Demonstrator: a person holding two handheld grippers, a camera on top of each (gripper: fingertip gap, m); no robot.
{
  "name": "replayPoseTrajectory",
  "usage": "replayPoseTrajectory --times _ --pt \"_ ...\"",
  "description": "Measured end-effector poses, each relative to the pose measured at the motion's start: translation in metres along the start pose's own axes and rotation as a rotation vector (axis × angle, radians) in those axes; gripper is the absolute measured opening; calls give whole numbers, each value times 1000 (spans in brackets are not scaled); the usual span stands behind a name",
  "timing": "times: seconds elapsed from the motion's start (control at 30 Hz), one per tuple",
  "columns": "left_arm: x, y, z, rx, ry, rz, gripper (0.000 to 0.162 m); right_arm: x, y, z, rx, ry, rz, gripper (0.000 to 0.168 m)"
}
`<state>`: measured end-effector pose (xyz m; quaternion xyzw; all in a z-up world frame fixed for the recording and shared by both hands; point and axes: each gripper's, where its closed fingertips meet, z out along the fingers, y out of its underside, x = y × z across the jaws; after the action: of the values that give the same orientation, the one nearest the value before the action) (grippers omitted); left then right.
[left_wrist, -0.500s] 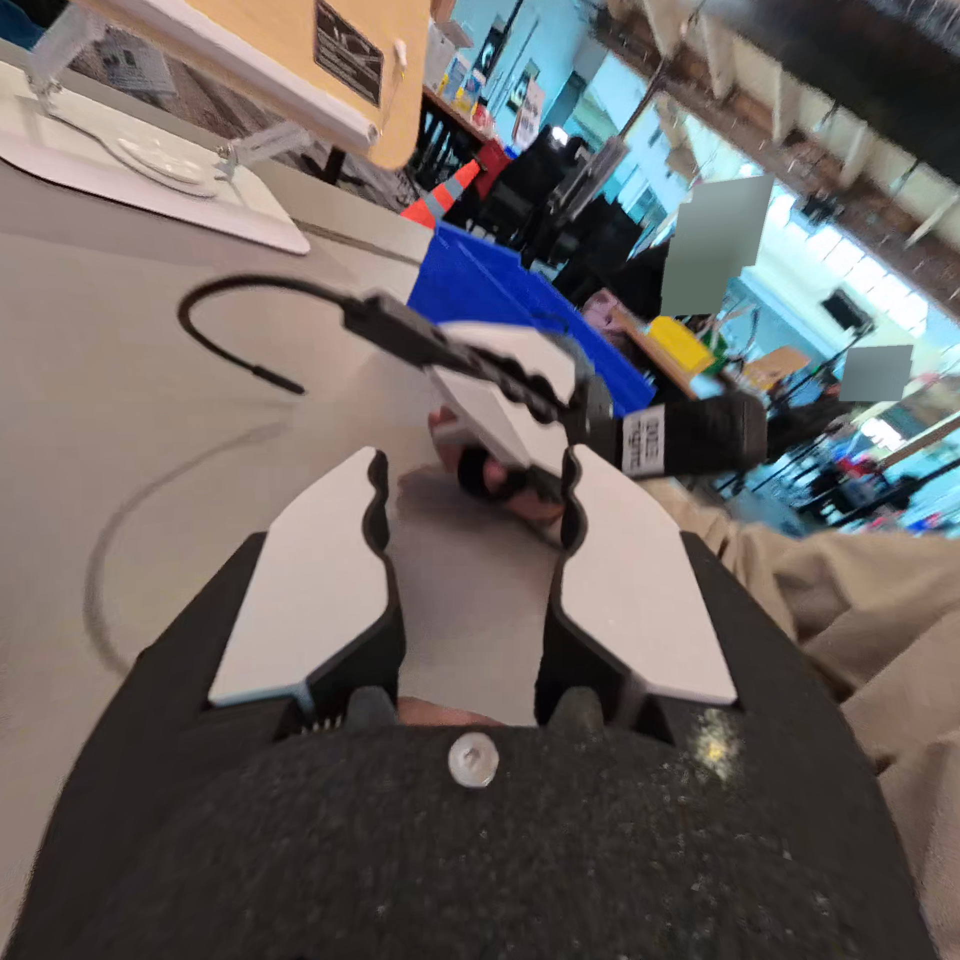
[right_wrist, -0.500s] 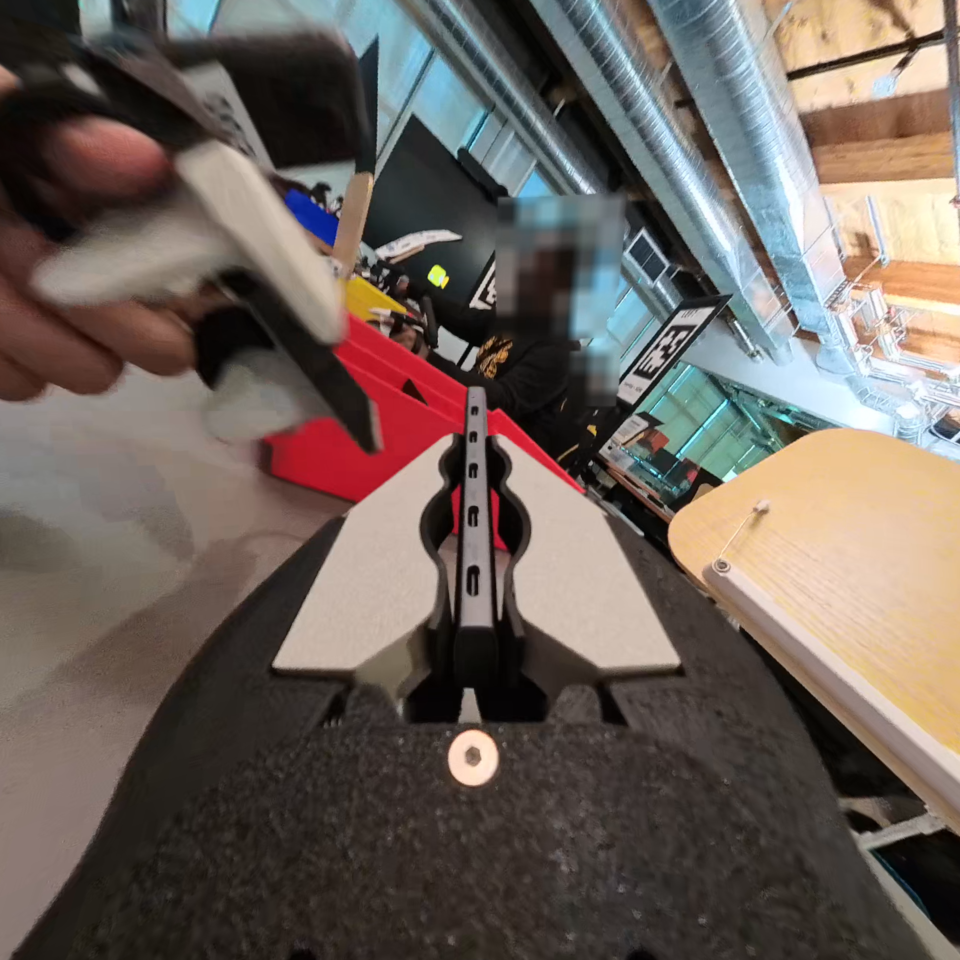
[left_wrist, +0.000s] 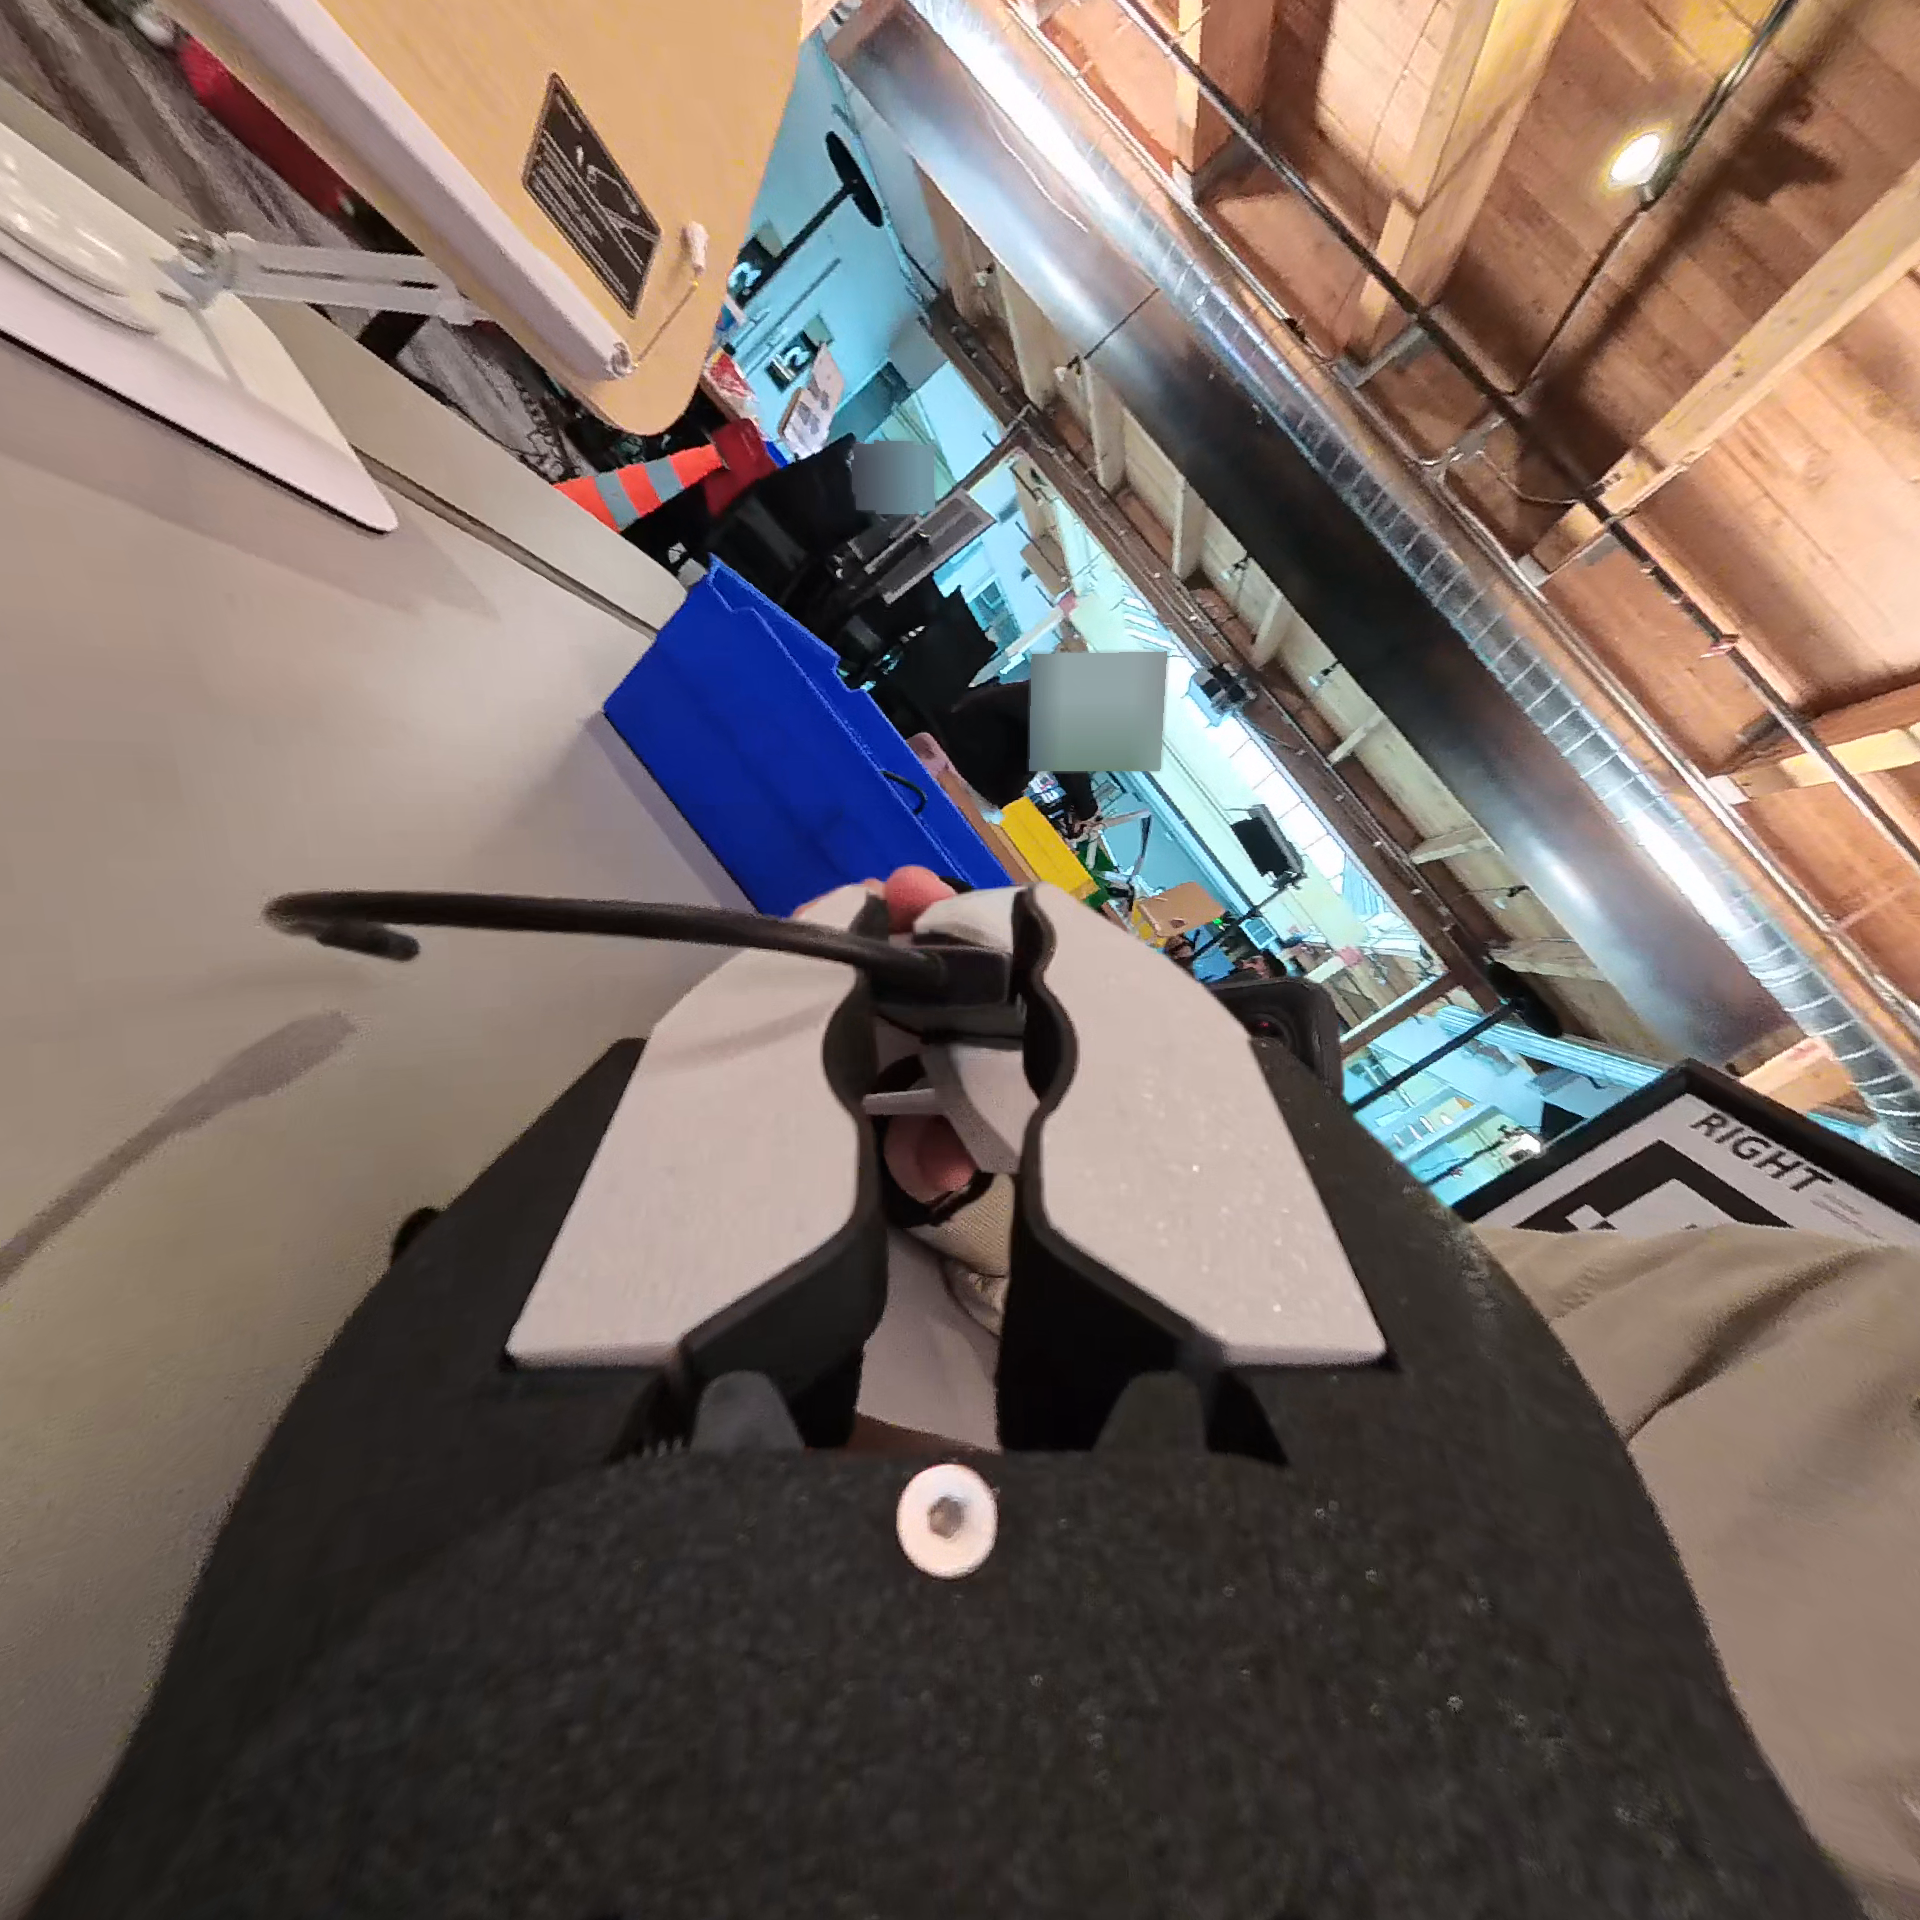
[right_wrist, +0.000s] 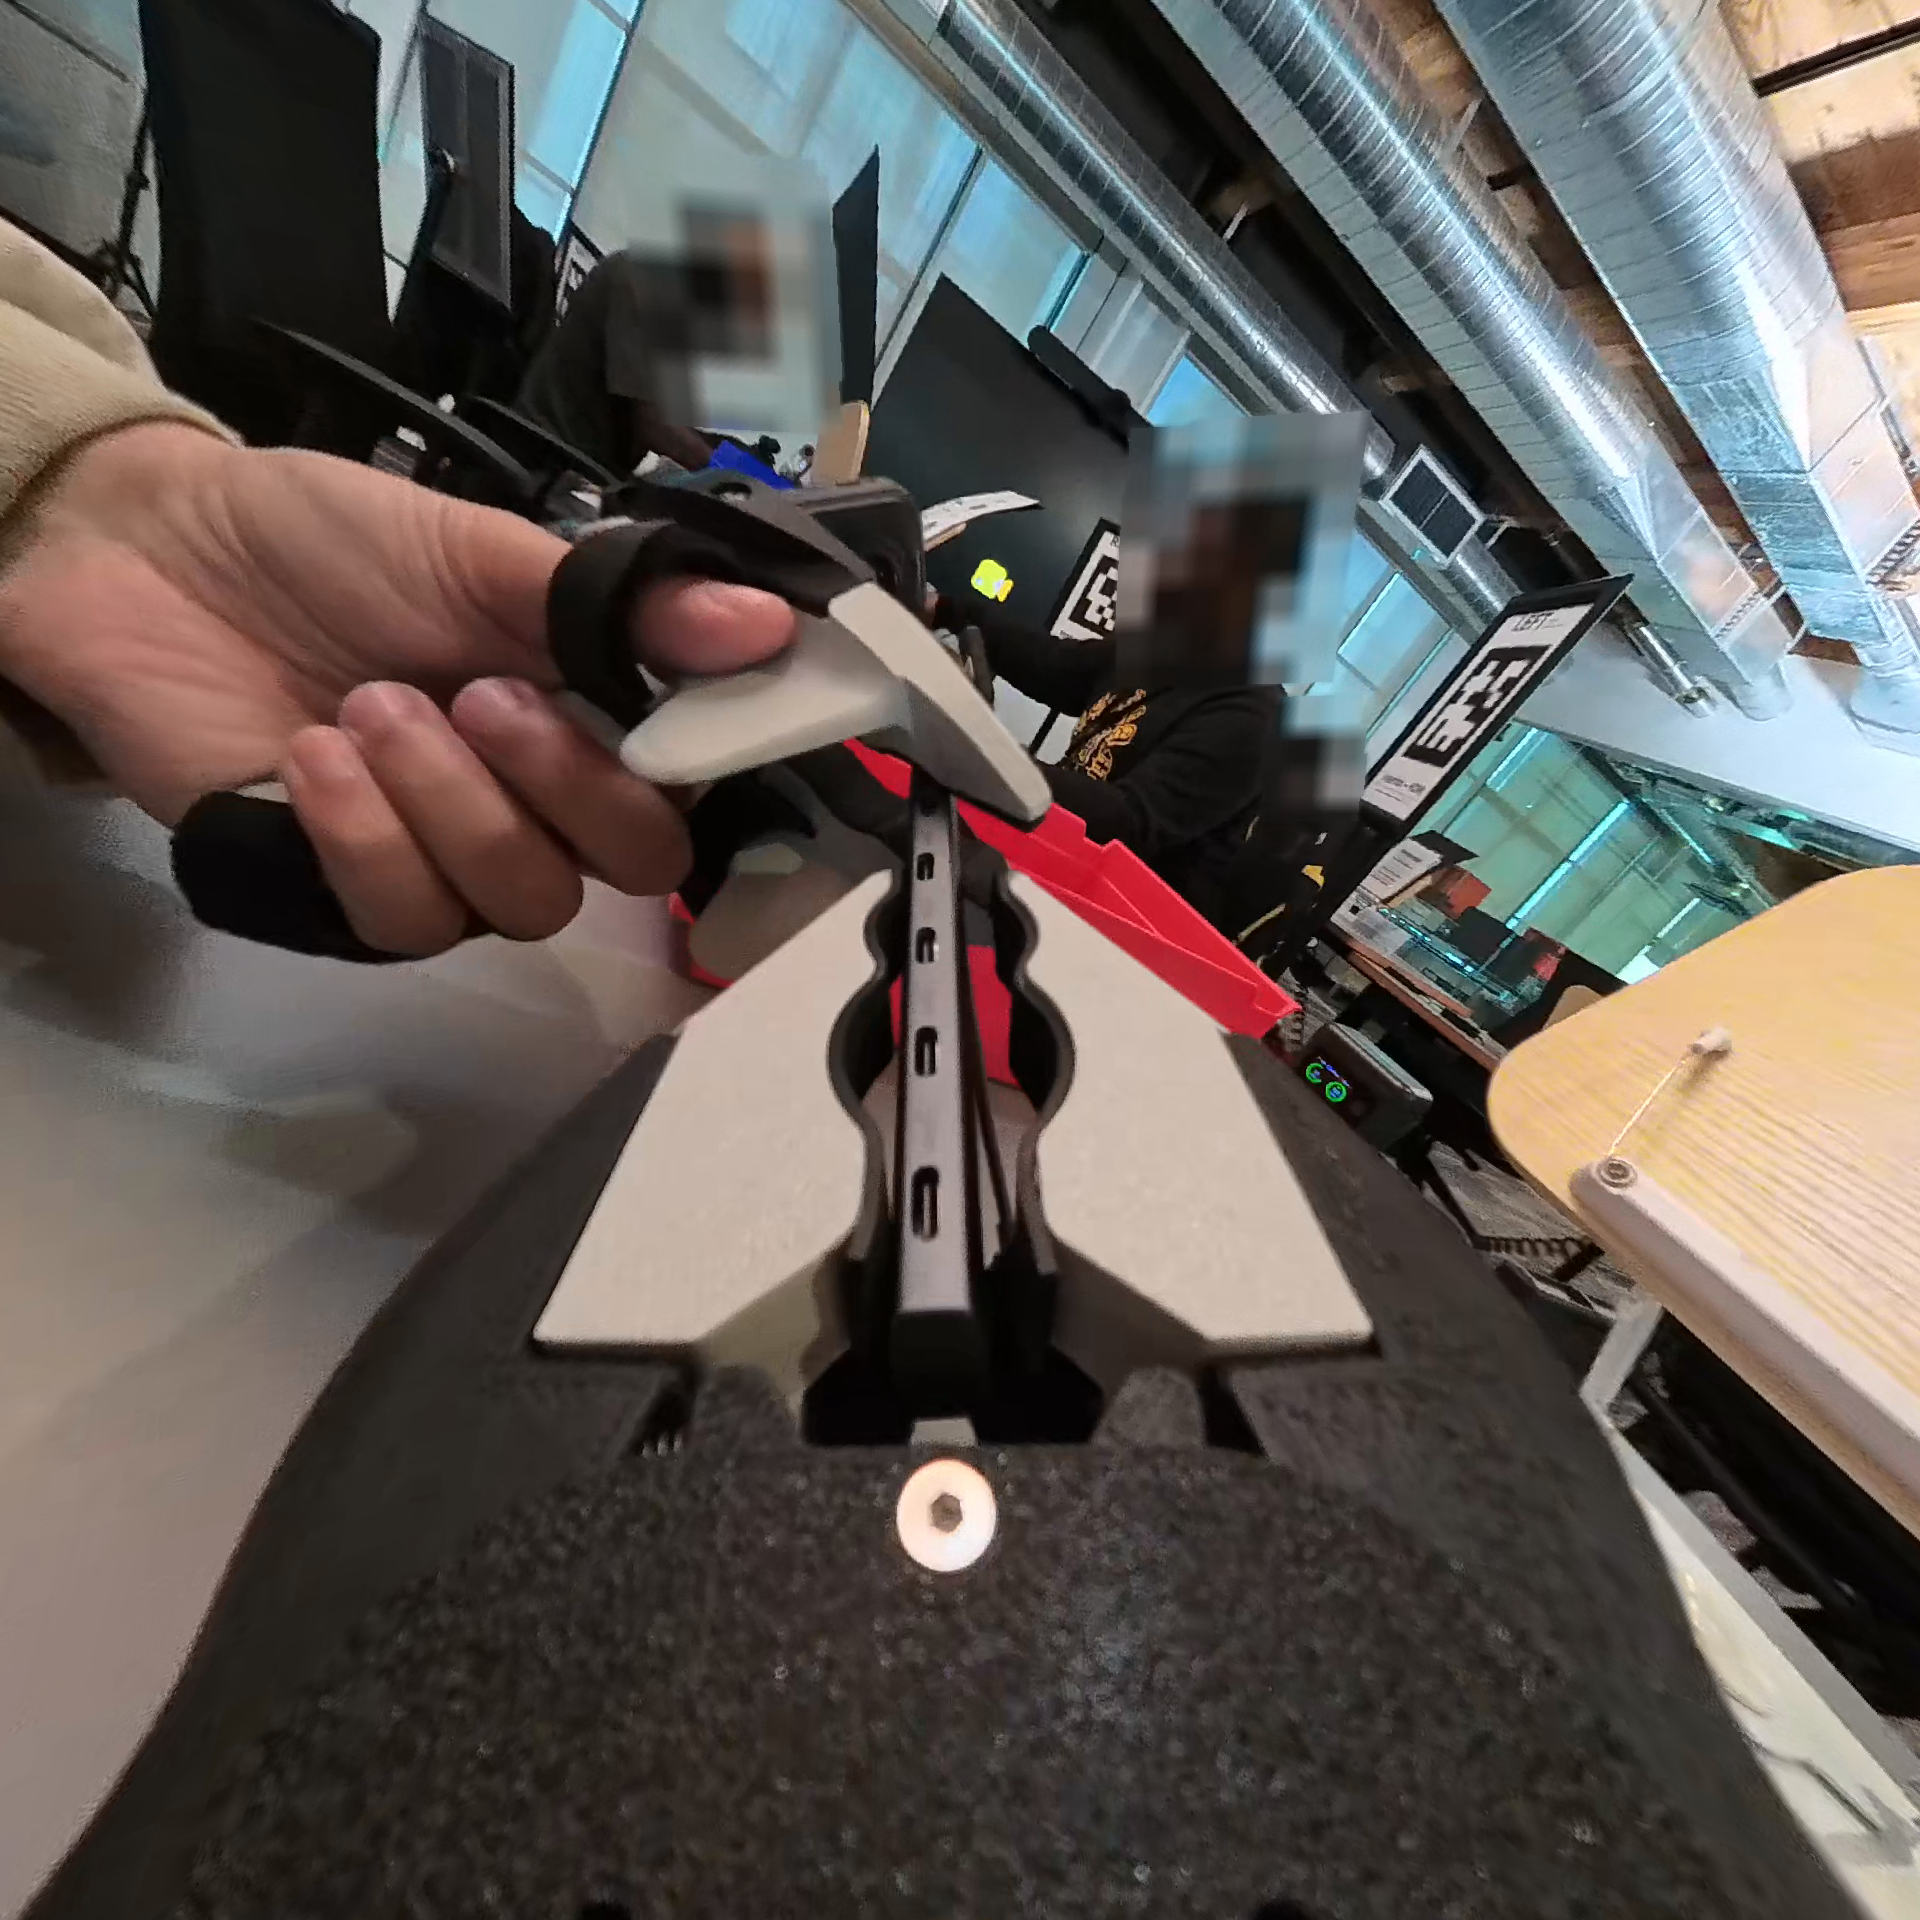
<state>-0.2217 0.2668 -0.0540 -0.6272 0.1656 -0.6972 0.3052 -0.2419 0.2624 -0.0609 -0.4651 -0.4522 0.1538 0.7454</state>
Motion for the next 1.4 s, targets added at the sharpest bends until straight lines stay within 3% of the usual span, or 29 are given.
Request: replayPoseTrajectory --times 0.23,0.47,0.9,1.4 --pt "4 -3 1 14 85 -90 22 3 0 0 -1 40 -61 13" --pt "5 -5 2 6 83 -18 23 3 -2 2 3 50 -77 9" --pt "3 -5 1 -2 137 -62 22 1 -3 2 5 57 -106 9" --pt "-2 -7 1 12 82 35 23 2 2 5 -26 66 -110 8"
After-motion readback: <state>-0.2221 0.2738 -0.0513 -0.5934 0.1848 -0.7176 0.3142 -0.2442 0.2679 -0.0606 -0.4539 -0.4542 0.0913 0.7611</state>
